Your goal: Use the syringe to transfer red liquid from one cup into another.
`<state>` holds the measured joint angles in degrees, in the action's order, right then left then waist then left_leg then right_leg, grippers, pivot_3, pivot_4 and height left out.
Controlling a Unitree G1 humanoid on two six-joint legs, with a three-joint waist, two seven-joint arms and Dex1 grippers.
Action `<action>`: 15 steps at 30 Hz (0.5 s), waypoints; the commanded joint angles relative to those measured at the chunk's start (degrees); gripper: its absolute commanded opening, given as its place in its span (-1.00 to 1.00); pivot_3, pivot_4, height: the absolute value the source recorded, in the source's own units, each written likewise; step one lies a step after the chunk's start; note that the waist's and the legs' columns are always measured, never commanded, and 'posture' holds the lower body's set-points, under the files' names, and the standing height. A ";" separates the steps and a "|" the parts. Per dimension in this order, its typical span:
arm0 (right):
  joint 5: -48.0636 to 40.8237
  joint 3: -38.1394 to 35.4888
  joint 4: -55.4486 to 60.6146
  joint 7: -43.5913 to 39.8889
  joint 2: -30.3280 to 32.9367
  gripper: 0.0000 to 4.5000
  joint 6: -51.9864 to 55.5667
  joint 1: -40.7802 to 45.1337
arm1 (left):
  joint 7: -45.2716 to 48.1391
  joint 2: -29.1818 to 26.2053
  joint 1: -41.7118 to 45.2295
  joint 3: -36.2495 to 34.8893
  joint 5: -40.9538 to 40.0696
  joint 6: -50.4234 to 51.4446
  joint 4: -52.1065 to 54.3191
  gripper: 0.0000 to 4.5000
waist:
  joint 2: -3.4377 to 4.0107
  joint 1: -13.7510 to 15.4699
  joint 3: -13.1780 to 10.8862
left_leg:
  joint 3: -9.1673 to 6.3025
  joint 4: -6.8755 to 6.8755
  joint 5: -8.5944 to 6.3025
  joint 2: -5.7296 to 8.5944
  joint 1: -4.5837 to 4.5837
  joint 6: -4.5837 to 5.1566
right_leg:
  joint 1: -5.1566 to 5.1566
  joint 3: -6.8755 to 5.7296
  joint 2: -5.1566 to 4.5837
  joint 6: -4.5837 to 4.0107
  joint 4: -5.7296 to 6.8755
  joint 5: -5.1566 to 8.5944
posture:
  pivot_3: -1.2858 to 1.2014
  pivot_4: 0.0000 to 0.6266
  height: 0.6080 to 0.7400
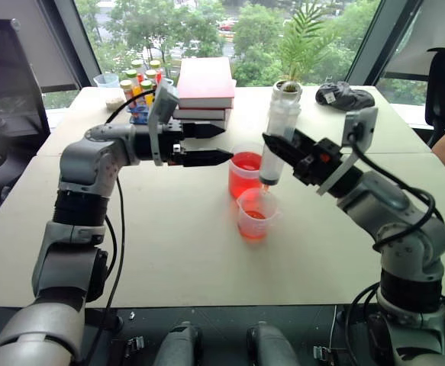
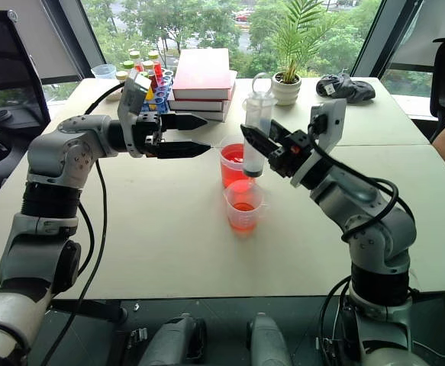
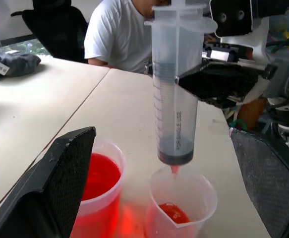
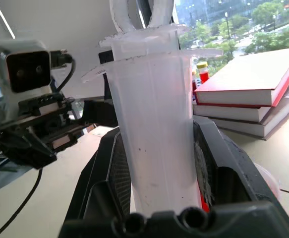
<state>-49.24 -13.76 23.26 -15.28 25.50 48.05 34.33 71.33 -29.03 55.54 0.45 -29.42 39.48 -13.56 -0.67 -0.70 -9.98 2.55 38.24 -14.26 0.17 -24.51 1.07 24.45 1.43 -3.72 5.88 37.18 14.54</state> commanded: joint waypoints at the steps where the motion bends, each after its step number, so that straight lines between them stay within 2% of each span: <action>1: -6.42 -10.48 -10.28 11.08 6.52 -0.39 12.82 11.72 | -1.63 -1.18 -2.27 -1.93 -2.00 1.03 5.59 0.98 | 0.00 0.16 0.00 | 0.01 0.02 0.00 0.01 0.00 0.00 | 0.00 -0.01 -0.04 0.00 0.00 0.00 | 0.03 -0.52 1.00; 3: -5.75 -10.51 -18.05 12.73 11.52 -0.39 21.90 16.53 | -2.56 -1.19 -3.97 -2.07 -2.55 1.59 7.40 0.98 | -0.04 0.41 0.03 | -0.03 -0.03 0.00 0.03 -0.01 0.00 | -0.01 -0.05 -0.13 -0.01 -0.05 0.01 | 0.03 -0.52 1.00; 7: 0.32 -3.24 -30.64 11.54 18.31 -0.39 34.44 21.41 | -4.30 -0.85 -6.84 -1.84 -2.97 1.66 10.46 0.98 | -0.05 0.00 0.03 | -0.04 -0.24 -0.01 0.04 -0.02 0.00 | 0.00 -0.06 -0.34 -0.08 -0.22 0.04 | 0.03 -0.52 1.00; 11: 4.81 2.06 -40.71 6.18 19.42 -0.39 36.50 22.41 | -5.82 -0.65 -8.41 -1.64 -3.36 1.89 12.48 0.98 | 0.01 -0.46 0.01 | 0.11 -0.26 -0.01 0.05 -0.01 0.01 | 0.07 0.04 -0.35 -0.09 -0.17 0.05 | 0.03 -0.52 1.00; 15: 9.75 6.43 -48.91 1.21 18.34 -0.39 33.73 23.37 | -6.73 -1.31 -10.00 -1.29 -3.34 2.13 14.26 0.98 | 0.01 -0.31 0.01 | 0.12 -0.24 -0.01 0.05 -0.02 0.01 | 0.08 -0.01 -0.16 -0.08 -0.16 0.04 | 0.03 -0.52 1.00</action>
<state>-41.50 -7.73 -23.69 -11.65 43.63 83.82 55.17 64.98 -29.48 45.77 -0.47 -31.90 41.39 -1.63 -0.66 -1.01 -9.97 2.67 38.00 -14.27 0.22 -24.52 1.09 24.53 1.44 -3.83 5.80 37.03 14.59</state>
